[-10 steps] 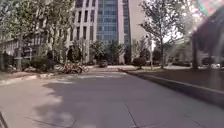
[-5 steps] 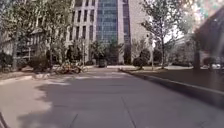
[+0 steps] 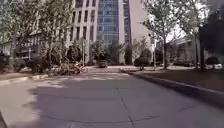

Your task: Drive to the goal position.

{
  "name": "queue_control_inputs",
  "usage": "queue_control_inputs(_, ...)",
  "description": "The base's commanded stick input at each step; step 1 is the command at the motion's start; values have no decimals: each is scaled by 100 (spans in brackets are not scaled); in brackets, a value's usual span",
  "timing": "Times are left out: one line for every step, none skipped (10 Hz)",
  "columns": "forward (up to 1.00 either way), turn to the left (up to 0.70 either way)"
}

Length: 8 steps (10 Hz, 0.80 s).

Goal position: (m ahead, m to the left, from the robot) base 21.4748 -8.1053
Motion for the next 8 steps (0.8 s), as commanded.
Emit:
queue_control_inputs(70,0)
queue_control_inputs(70,0)
queue_control_inputs(70,0)
queue_control_inputs(70,0)
queue_control_inputs(70,0)
queue_control_inputs(70,0)
queue_control_inputs(70,0)
queue_control_inputs(70,0)
